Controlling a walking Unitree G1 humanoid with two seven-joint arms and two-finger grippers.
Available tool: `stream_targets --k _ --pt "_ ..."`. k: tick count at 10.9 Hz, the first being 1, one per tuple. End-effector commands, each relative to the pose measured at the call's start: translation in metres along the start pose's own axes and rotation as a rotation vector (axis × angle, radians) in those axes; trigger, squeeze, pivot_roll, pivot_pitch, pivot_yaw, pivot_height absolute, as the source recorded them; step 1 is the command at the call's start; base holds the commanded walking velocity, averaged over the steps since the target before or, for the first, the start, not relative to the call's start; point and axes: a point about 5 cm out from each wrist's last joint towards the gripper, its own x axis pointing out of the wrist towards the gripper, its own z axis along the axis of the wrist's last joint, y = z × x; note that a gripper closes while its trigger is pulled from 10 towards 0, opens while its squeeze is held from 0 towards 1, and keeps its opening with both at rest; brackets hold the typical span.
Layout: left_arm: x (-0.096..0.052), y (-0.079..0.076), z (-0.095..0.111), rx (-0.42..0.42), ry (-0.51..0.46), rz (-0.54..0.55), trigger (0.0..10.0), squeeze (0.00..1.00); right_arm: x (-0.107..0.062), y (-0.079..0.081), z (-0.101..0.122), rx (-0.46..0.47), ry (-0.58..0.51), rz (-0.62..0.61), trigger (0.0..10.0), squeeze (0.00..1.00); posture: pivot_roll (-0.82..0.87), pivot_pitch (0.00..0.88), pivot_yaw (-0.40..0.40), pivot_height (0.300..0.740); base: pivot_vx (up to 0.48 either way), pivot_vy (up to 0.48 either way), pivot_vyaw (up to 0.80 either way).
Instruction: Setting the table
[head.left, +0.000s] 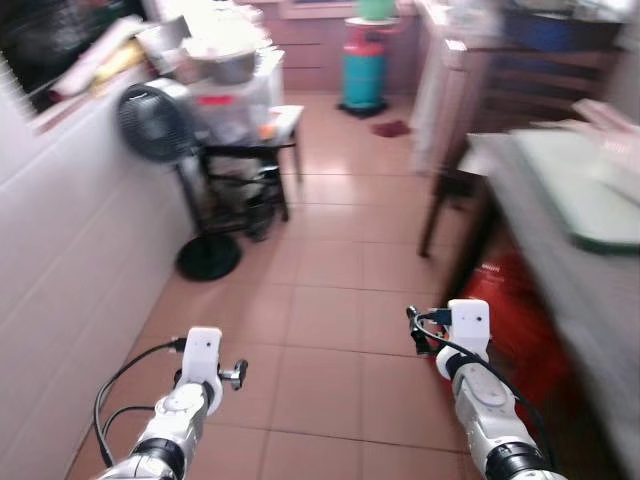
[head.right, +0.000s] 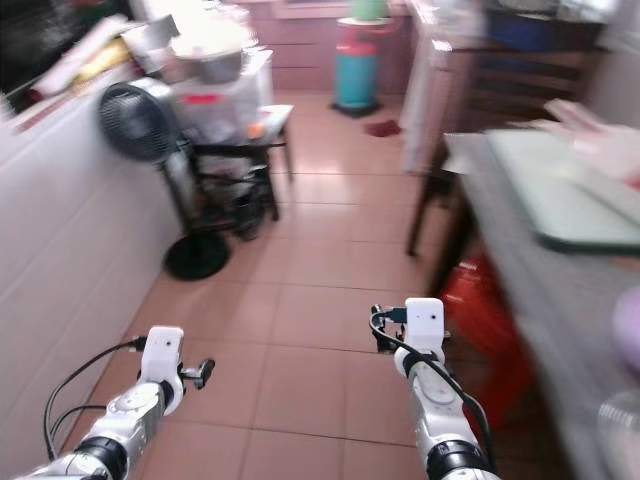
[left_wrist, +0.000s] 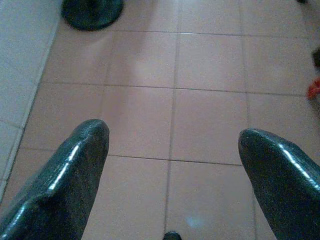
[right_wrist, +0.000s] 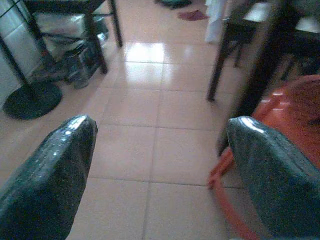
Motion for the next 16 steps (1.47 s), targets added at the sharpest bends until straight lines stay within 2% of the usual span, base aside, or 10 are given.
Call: stream_targets --k 1,7,12,16 --pt "-0.001 0.007 -0.003 0.012 0.017 0.026 10.0 0.00 0.003 0.006 0.003 0.012 -0.012 0.011 10.0 0.00 0.04 0.000 0.030 0.740 0.000 0.345 0.00" --pt "-0.003 0.011 -0.010 0.028 0.056 0.051 10.0 0.00 0.003 -0.001 0.004 -0.009 -0.013 -0.014 10.0 0.00 0.03 0.000 0.009 0.740 0.000 0.344 0.16" --pt "-0.003 0.006 -0.014 0.019 0.063 0.048 10.0 0.00 0.002 -0.005 0.002 -0.004 -0.002 -0.014 10.0 0.00 0.02 0.000 -0.006 0.740 0.000 0.343 0.00" --pt "-0.004 0.006 -0.015 -0.007 0.035 -0.005 10.0 0.00 0.002 -0.004 0.000 -0.006 0.008 -0.023 10.0 0.00 0.02 0.000 0.002 0.740 0.000 0.000 0.00"
